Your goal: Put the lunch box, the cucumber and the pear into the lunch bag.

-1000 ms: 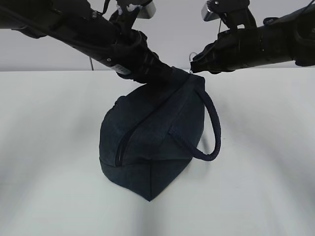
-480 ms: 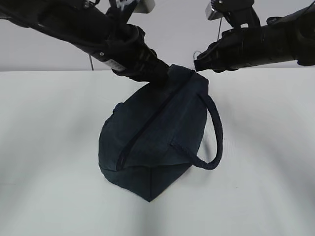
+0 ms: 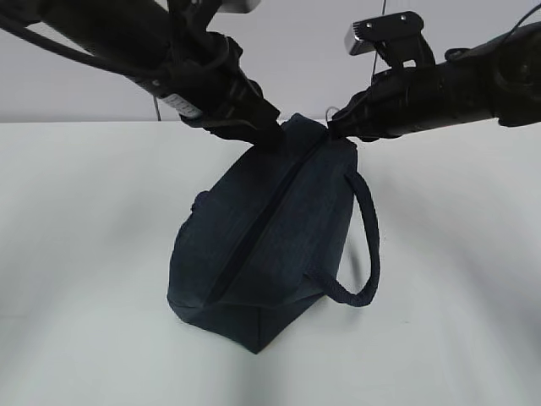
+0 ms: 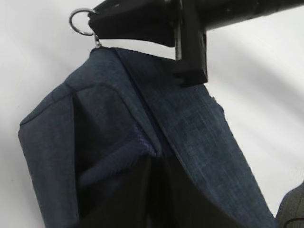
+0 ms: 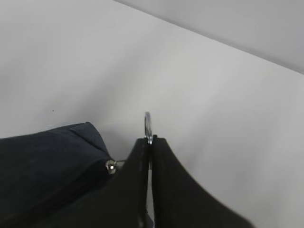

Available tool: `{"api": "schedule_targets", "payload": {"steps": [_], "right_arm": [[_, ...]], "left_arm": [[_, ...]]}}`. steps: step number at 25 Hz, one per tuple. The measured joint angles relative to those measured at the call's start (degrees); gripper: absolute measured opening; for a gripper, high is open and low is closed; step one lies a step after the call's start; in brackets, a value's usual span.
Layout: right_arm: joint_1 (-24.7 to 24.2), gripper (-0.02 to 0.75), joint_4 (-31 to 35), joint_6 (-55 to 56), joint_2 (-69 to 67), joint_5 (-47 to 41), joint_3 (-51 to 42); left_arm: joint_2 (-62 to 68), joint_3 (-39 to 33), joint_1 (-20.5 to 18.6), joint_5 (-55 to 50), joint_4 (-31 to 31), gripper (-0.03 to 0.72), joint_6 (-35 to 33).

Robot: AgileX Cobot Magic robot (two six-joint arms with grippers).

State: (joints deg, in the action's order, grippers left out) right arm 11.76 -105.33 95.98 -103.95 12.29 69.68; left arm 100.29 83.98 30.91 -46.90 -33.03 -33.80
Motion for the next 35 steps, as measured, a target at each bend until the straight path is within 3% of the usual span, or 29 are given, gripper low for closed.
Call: {"api": "schedule_targets", "payload": {"steps": [16, 23, 27, 32, 35], "right_arm": [[-1.9, 0.000, 0.7, 0.1, -3.9, -2.7, 0.0], [-1.9, 0.000, 3.4, 0.1, -4.3, 0.3, 0.1], [-1.9, 0.000, 6.5, 0.1, -4.3, 3.7, 0.1], [-2.0, 0.000, 10.1, -0.1, -4.3, 6.5, 0.1], [-2.1, 0.000, 13.1, -1.2, -4.4, 9.8, 0.5]], "left_arm": [[-5.7, 0.0, -0.1, -7.5, -0.7, 0.000, 0.3], [-5.8, 0.0, -0.1, -7.3, -0.6, -0.001, 0.7], [-5.5, 0.0, -0.1, -4.7, 2.4, 0.006, 1.8], [-3.8, 0.0, -0.1, 0.6, 6.5, 0.076, 2.1], [-1.9, 0.0, -0.1, 2.4, 6.6, 0.168, 2.2]]}}
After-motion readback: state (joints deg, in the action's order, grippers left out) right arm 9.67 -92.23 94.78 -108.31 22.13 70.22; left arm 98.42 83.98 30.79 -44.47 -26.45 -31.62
